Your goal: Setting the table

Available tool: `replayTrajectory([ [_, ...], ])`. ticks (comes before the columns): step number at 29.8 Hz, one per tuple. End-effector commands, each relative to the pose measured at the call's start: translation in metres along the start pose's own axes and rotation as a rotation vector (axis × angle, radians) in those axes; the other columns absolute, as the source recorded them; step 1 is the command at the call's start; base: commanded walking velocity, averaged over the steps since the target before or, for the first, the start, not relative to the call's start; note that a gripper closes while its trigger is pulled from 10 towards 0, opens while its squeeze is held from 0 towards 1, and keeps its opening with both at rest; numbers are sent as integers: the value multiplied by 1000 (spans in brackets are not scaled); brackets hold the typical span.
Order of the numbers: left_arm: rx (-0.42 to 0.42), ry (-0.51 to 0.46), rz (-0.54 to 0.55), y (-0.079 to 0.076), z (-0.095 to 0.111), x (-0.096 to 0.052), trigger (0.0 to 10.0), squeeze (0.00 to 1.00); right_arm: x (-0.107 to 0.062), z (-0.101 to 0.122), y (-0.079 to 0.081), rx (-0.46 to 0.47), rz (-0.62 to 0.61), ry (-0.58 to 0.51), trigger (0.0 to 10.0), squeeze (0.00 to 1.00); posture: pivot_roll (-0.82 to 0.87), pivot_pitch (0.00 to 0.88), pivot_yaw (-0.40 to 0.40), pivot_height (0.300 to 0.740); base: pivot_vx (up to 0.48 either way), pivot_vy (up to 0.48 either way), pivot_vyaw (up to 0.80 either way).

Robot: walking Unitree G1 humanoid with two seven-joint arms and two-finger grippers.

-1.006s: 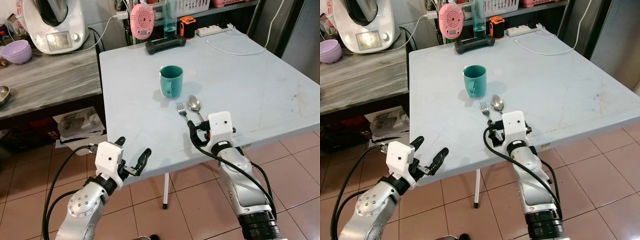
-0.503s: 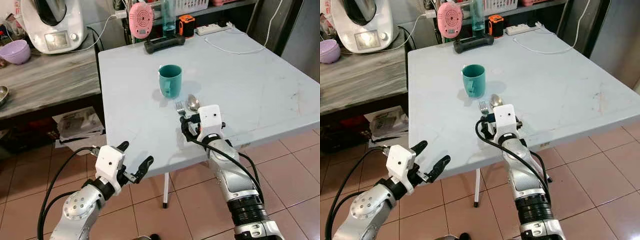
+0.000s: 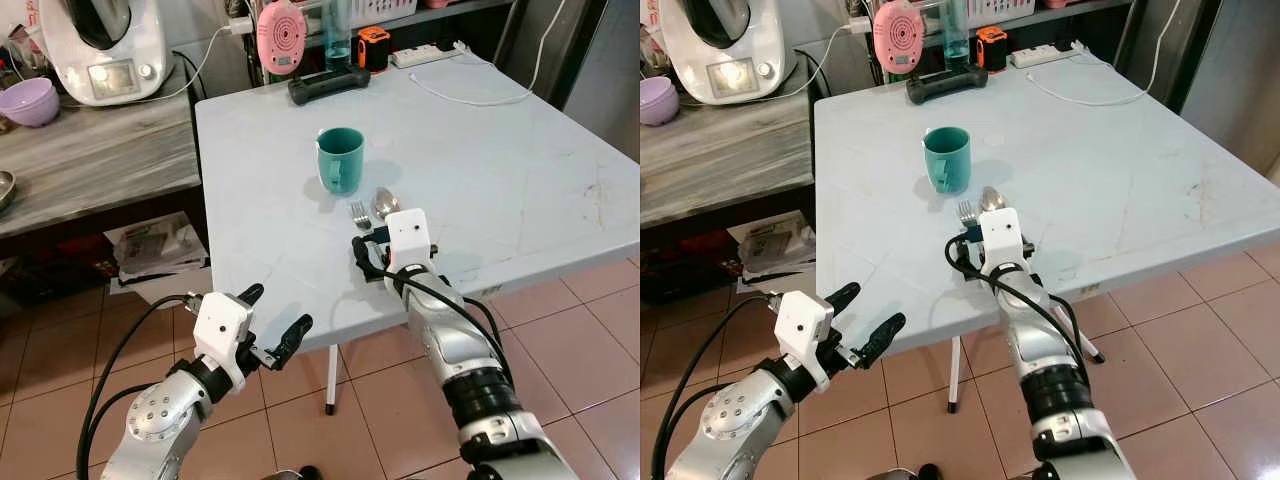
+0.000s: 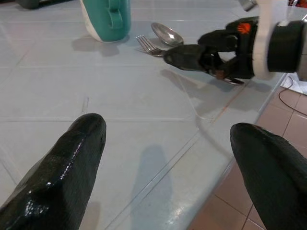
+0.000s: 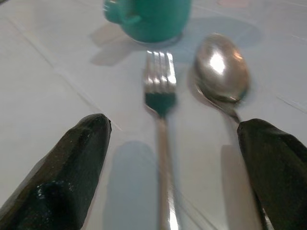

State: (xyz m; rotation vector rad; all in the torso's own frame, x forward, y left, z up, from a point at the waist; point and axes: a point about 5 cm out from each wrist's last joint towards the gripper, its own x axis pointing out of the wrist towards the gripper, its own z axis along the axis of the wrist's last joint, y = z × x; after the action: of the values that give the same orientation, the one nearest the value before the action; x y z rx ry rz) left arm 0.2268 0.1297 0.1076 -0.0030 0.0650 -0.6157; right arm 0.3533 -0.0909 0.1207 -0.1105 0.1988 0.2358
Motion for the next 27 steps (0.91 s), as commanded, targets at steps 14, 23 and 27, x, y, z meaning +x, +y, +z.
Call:
replayTrajectory([
  [14, 42, 15, -35, 8, 3, -3, 10000, 0, 7, -13, 13, 37, 43, 72, 0, 0, -73, 119, 112, 740, 0, 0, 0],
  [23, 49, 16, -55, 7, 4, -1, 10000, 0, 6, -24, 8, 72, 19, 123, 0, 0, -74, 120, 121, 740, 0, 0, 0],
  [27, 51, 15, -57, 7, 4, -1, 10000, 0, 5, -29, 6, 88, 7, 142, 0, 0, -73, 120, 120, 740, 0, 0, 0],
])
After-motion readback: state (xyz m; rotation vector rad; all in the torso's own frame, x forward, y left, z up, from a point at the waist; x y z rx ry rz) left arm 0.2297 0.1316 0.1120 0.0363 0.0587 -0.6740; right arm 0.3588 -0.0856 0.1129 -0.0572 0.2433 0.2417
